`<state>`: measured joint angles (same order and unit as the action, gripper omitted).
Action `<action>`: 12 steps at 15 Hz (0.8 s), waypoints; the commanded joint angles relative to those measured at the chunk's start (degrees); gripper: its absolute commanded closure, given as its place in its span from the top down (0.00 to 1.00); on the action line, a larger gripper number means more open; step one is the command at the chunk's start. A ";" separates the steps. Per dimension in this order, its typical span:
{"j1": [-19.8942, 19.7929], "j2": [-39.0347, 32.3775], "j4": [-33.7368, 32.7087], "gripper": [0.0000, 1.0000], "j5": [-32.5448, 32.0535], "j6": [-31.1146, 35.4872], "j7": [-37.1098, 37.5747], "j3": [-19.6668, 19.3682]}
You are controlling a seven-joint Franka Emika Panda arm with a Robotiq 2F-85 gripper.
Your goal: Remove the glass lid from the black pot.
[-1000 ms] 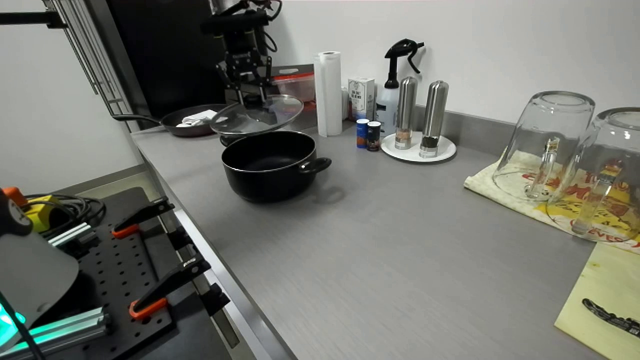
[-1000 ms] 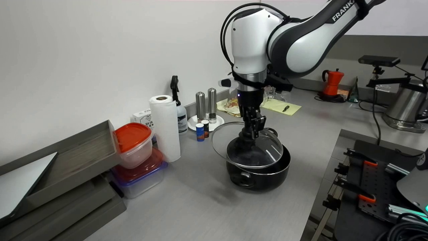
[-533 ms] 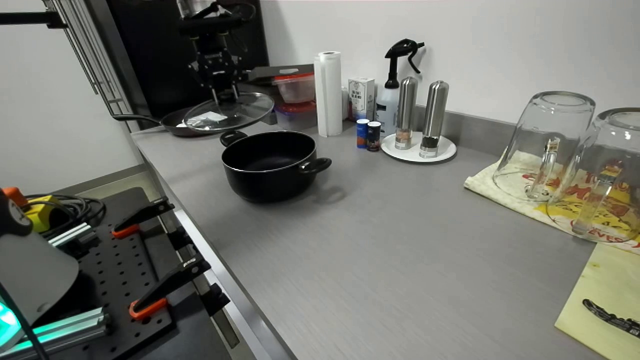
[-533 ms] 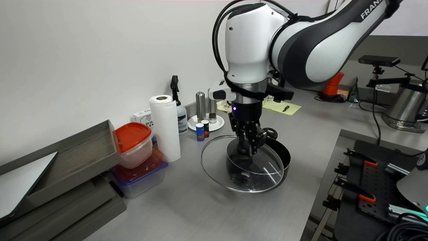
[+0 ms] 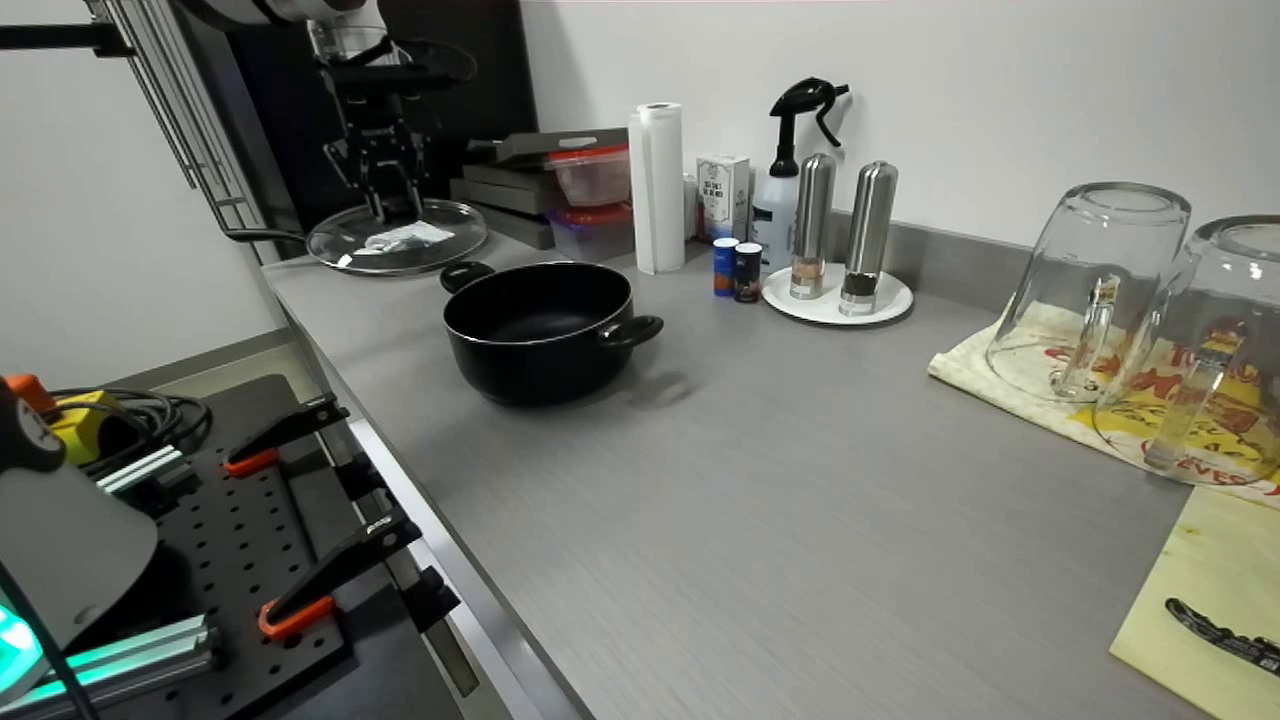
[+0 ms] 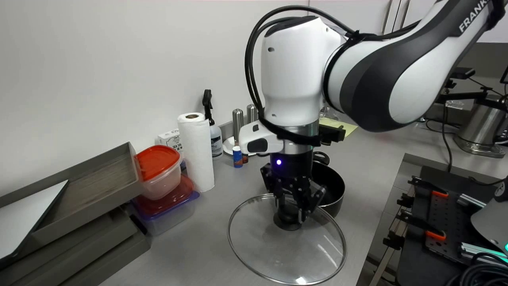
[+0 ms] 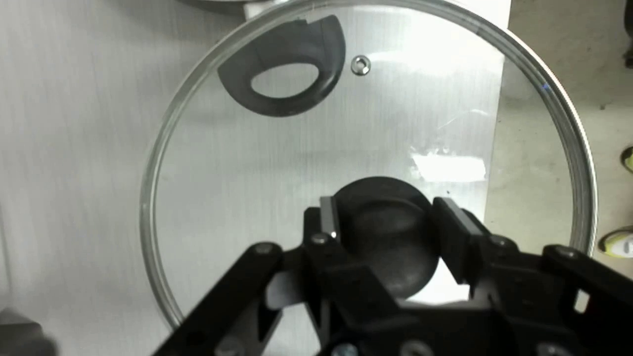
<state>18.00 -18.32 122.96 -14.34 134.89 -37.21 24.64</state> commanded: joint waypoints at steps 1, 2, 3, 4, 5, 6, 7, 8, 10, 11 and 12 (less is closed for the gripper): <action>0.54 -3.28 -2.10 0.25 2.86 0.31 -6.05 1.94; 0.65 -4.14 -2.27 0.25 3.41 0.17 -7.20 2.44; 0.70 -4.92 -2.48 0.25 4.08 -0.05 -8.32 2.93; 0.78 -5.55 -2.71 0.25 4.58 -0.35 -9.27 3.33; 0.88 -6.10 -2.99 0.25 5.17 -0.60 -10.07 3.77; 0.82 -6.58 -3.18 0.25 5.94 -0.83 -11.14 4.25; 0.91 -6.88 -3.26 0.25 6.43 -1.01 -11.84 4.55; 0.98 -7.14 -3.31 0.25 6.73 -1.01 -12.50 4.79; 1.01 -7.59 -3.74 0.25 7.39 -1.28 -13.46 5.17; 1.00 -7.85 -3.85 0.25 7.52 -1.11 -13.89 5.21; 1.04 -8.15 -4.02 0.25 7.59 -1.07 -14.21 5.09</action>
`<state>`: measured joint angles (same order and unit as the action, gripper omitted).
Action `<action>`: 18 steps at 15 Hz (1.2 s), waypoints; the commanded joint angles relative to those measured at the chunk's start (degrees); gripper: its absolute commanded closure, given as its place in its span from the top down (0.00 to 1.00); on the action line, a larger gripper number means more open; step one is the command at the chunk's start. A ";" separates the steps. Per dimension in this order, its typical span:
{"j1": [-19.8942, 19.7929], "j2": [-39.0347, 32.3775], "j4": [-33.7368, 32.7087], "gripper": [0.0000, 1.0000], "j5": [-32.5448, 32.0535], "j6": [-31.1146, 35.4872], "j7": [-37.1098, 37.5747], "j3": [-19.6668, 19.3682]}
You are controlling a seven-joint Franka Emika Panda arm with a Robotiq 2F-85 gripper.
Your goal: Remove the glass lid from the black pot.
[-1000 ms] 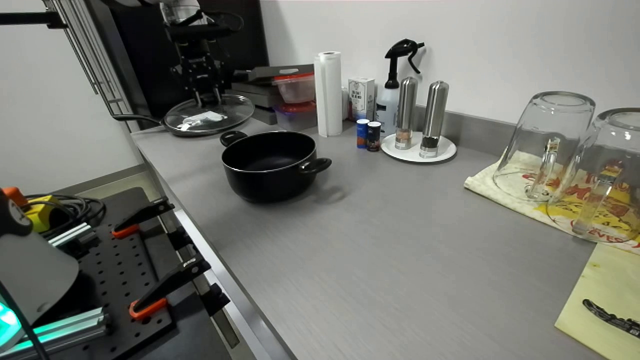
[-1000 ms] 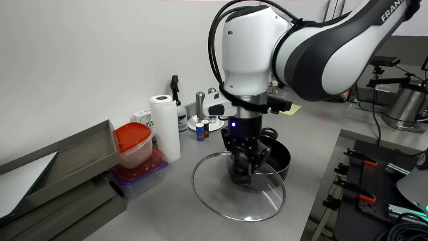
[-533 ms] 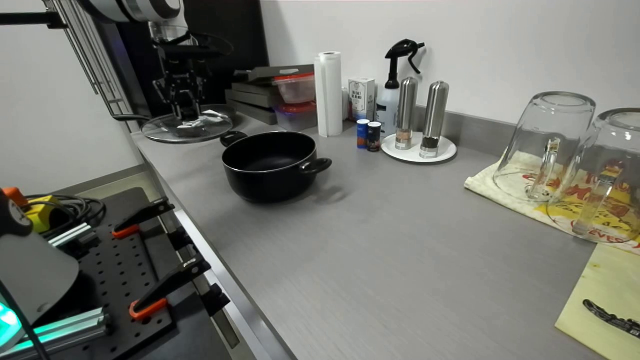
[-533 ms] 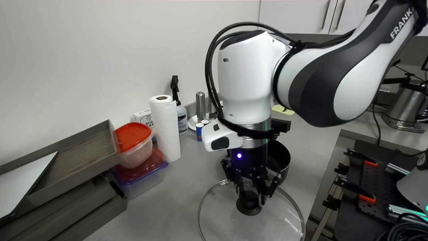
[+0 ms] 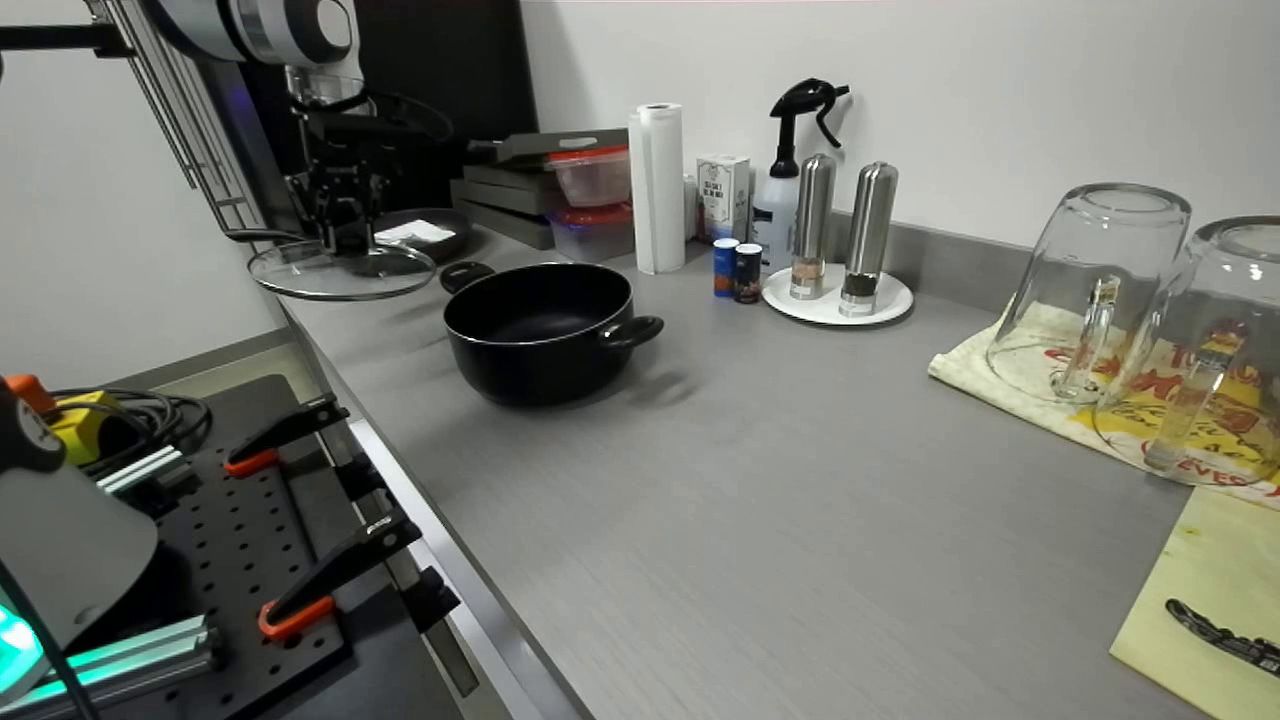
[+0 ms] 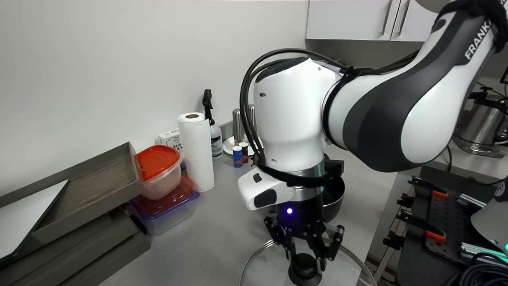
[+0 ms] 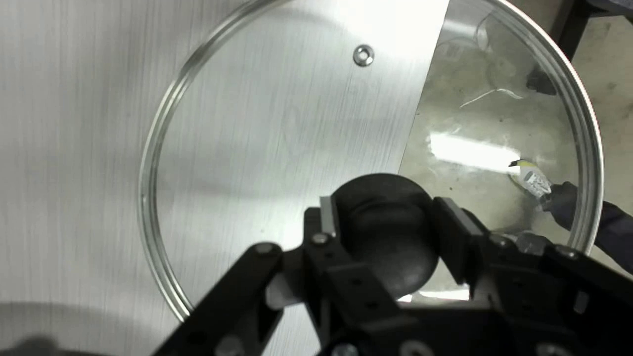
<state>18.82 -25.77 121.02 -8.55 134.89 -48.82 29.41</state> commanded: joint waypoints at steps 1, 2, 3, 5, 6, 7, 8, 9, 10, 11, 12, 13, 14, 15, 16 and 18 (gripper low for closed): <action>0.22 -1.24 -2.42 0.25 1.62 -0.95 -2.80 -0.03; 0.27 -1.83 -2.76 0.25 1.20 -0.58 -2.85 -0.49; 0.23 -2.40 -3.11 0.25 1.10 -0.61 -2.95 -0.74; 0.47 -4.15 -3.90 0.25 0.31 0.16 -2.45 -1.87; 0.59 -5.00 -4.33 0.25 -0.02 0.32 -2.17 -2.41; 0.66 -6.14 -4.87 0.25 -0.25 0.32 -2.00 -2.94; 0.78 -7.19 -5.40 0.25 -0.45 0.28 -1.68 -3.49; 0.80 -8.06 -5.84 0.25 -0.51 0.23 -1.51 -3.85; 0.76 -8.88 -6.23 0.25 -0.58 0.23 -1.49 -4.05; 0.74 -9.58 -6.55 0.25 -0.64 0.20 -1.39 -4.21; 0.68 -10.28 -6.89 0.25 -0.68 0.20 -1.39 -4.28; 0.62 -10.95 -7.28 0.25 -0.64 0.08 -1.39 -4.30; 0.63 -11.55 -7.54 0.25 -0.71 0.08 -1.34 -4.36; 0.73 -12.12 -7.82 0.25 -0.84 -0.03 -1.17 -4.44; 0.74 -12.58 -8.01 0.25 -0.90 -0.03 -1.12 -4.44; 0.79 -13.30 -8.20 0.25 -1.07 0.16 -1.05 -4.41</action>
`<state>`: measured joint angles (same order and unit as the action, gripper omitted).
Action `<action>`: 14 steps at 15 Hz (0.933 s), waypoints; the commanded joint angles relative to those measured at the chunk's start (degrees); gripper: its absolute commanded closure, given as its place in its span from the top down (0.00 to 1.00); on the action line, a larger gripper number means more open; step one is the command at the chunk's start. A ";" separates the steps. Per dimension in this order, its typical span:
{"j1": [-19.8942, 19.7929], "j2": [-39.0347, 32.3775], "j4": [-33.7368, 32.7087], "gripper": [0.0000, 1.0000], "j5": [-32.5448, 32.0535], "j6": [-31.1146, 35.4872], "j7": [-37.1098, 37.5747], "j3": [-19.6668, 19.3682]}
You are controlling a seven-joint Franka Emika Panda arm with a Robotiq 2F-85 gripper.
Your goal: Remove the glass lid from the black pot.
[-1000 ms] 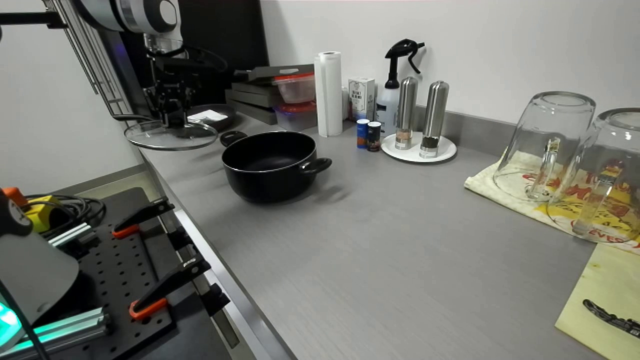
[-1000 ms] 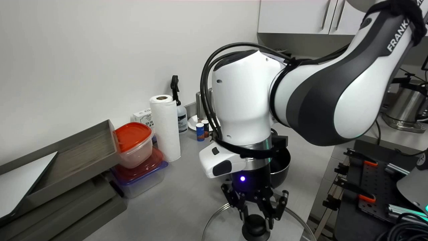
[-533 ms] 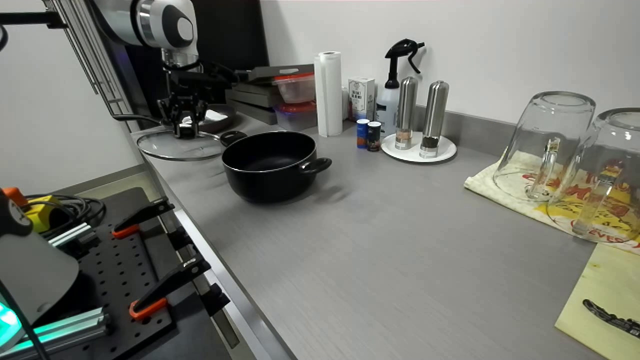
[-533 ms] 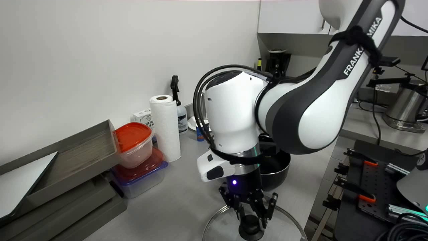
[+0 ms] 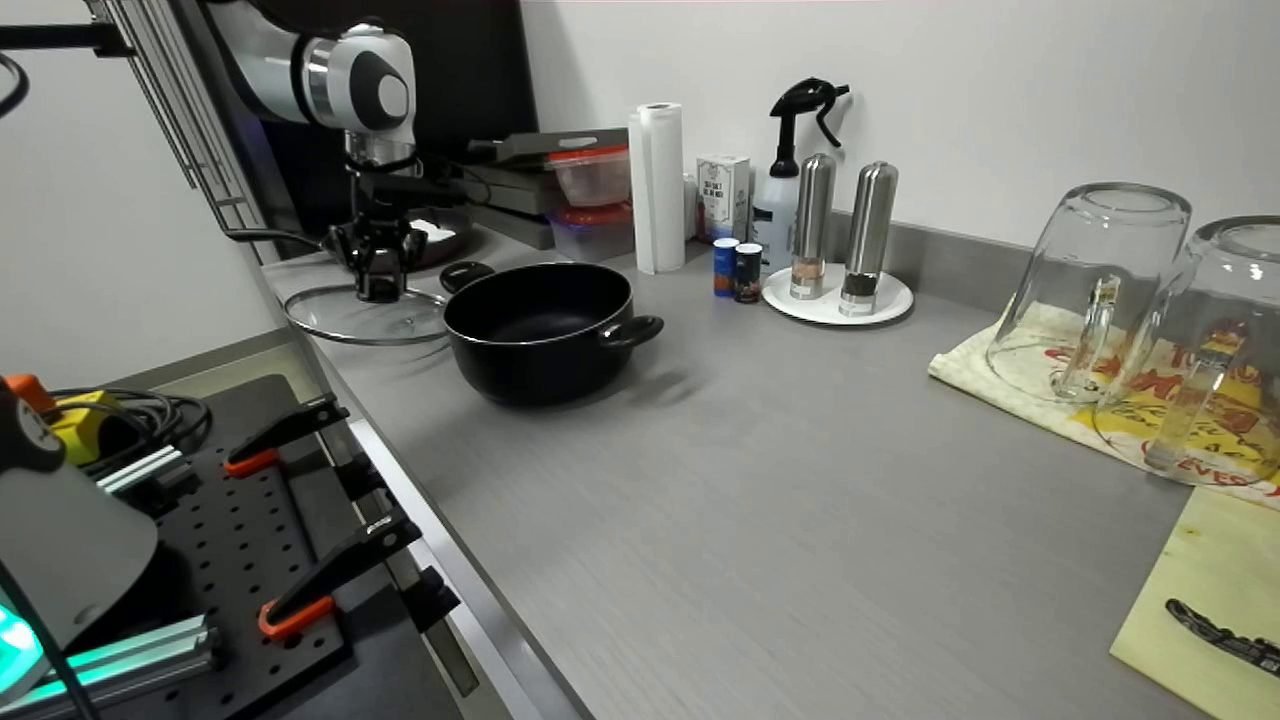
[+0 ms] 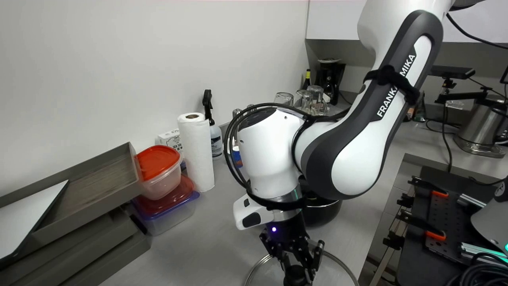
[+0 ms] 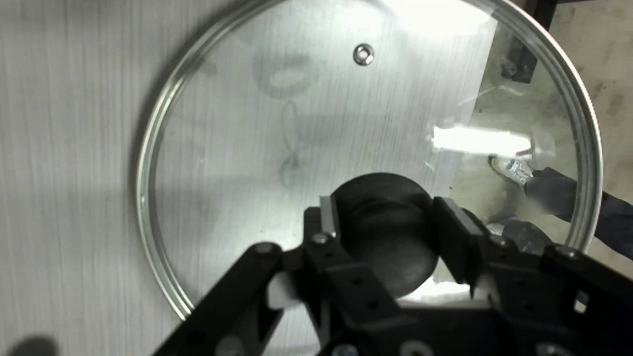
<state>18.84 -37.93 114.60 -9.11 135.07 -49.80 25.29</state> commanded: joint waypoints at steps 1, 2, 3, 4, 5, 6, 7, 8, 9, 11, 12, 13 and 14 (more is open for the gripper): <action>0.89 -1.20 -1.82 0.25 -0.65 0.08 0.02 -0.34; 1.00 -1.30 -1.82 0.25 -0.85 0.23 0.14 -0.50; 1.13 -1.38 -1.67 0.25 -1.15 0.50 0.28 -0.71; 1.18 -1.33 -1.35 0.25 -1.42 0.97 0.37 -0.82; 1.43 -1.22 -0.82 0.25 -2.08 2.15 0.77 -1.20; 1.50 -1.17 -0.27 0.25 -2.53 3.73 1.13 -1.44; 1.84 -1.16 0.62 0.25 -3.58 6.41 1.94 -2.10; 2.21 -1.19 1.53 0.25 -4.71 9.23 2.87 -2.85; 2.64 -1.36 2.29 0.25 -6.02 11.60 3.73 -3.66; 3.35 -1.50 3.52 0.25 -8.65 15.44 5.30 -5.04; 3.60 -1.42 4.25 0.25 -10.02 17.30 6.00 -5.63; 3.84 -1.37 4.79 0.25 -11.14 18.58 6.60 -6.14; 3.91 -1.37 5.24 0.25 -12.02 19.73 7.05 -6.46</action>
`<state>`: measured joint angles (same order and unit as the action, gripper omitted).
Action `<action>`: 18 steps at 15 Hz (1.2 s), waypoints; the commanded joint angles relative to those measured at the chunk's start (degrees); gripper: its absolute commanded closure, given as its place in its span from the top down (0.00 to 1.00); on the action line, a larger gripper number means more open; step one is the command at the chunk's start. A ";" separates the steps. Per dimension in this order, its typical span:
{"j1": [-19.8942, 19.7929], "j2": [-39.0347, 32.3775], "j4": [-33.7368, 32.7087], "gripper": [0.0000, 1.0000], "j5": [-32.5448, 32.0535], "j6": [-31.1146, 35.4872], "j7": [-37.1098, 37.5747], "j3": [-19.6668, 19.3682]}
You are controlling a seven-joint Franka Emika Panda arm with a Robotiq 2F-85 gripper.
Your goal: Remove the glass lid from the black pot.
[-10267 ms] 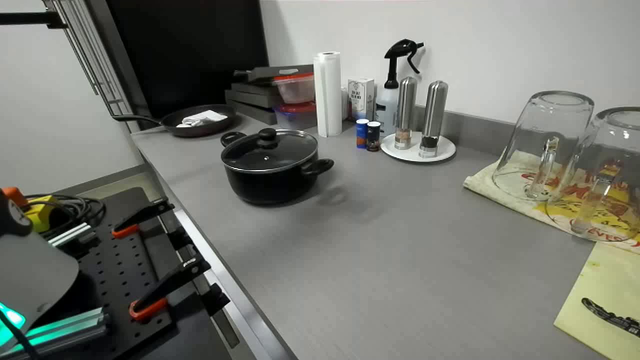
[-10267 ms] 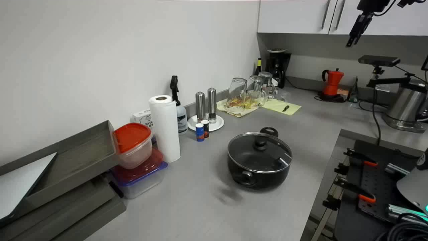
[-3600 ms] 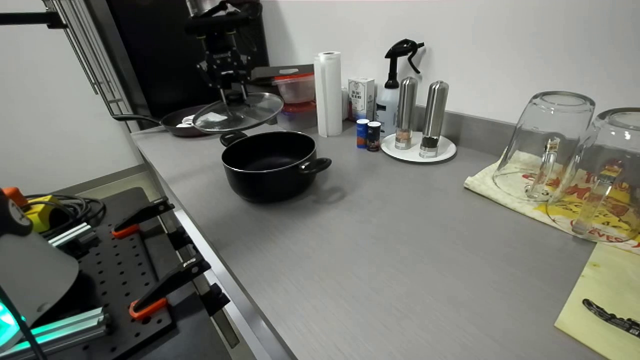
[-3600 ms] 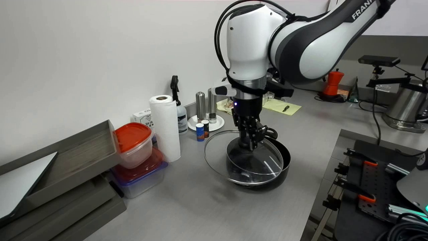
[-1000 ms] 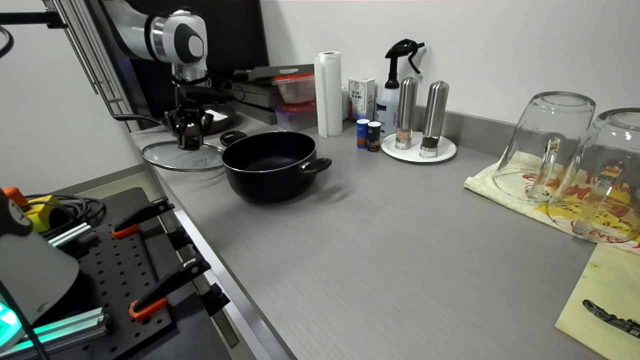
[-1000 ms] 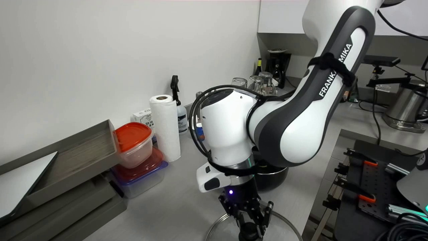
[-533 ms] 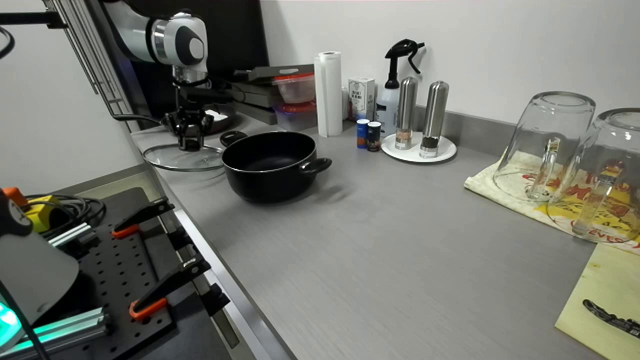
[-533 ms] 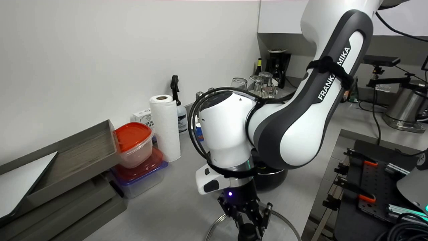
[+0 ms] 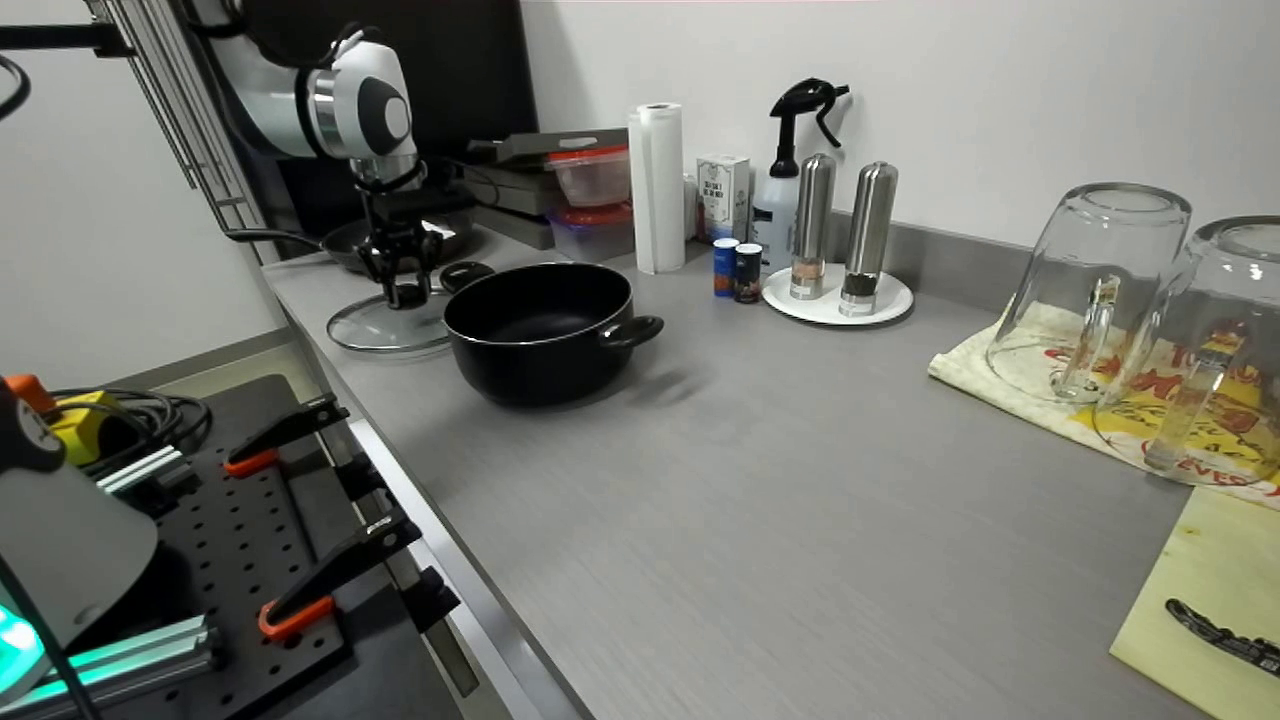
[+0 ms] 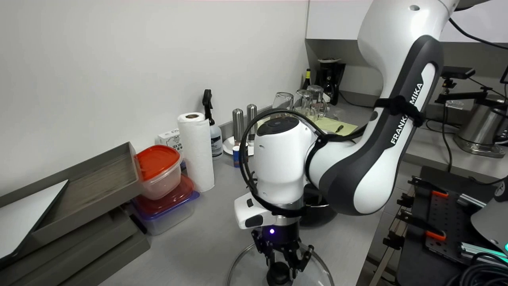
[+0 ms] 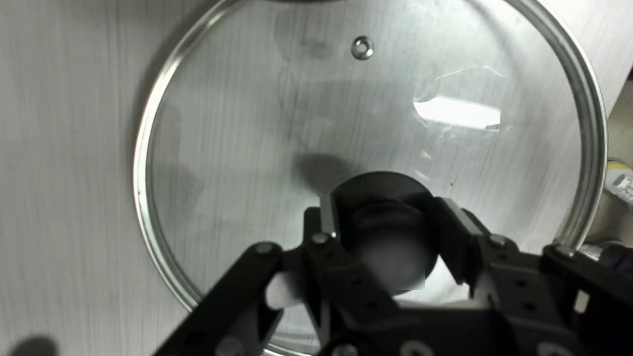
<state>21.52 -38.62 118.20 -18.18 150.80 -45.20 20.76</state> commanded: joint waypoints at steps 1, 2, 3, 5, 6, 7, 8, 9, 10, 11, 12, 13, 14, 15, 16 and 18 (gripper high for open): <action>1.28 -0.64 1.95 0.25 -3.57 4.72 2.86 -2.14; 1.20 -0.58 2.28 0.25 -4.06 5.50 3.07 -2.23; 1.14 -0.54 2.58 0.25 -4.46 6.24 3.39 -2.31; 1.16 -0.62 2.83 0.25 -5.02 7.08 3.67 -2.60; 1.19 -0.60 2.95 0.25 -5.29 7.43 3.83 -2.75; 1.18 -0.59 3.07 0.25 -5.50 7.74 3.96 -2.84; 1.19 -0.61 3.14 0.25 -5.67 8.05 4.15 -2.94; 1.28 -0.62 3.21 0.25 -5.89 8.31 4.36 -3.12; 1.32 -0.63 3.24 0.25 -6.11 8.39 4.56 -3.22; 1.37 -0.64 3.24 0.40 -6.31 8.48 4.79 -3.33; 1.39 -0.65 3.21 0.65 -6.39 8.48 4.94 -3.40; 1.41 -0.66 3.23 0.76 -6.42 8.48 5.15 -3.46; 1.41 -0.70 3.31 0.83 -6.45 8.45 5.44 -3.56; 1.41 -0.83 3.42 0.89 -6.49 8.42 5.63 -3.67; 1.39 -0.95 3.49 0.97 -6.52 8.38 5.74 -3.75; 1.32 -1.03 3.66 1.00 -6.47 8.29 5.82 -3.78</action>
<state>22.02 -39.30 121.50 -22.90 157.76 -41.55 17.82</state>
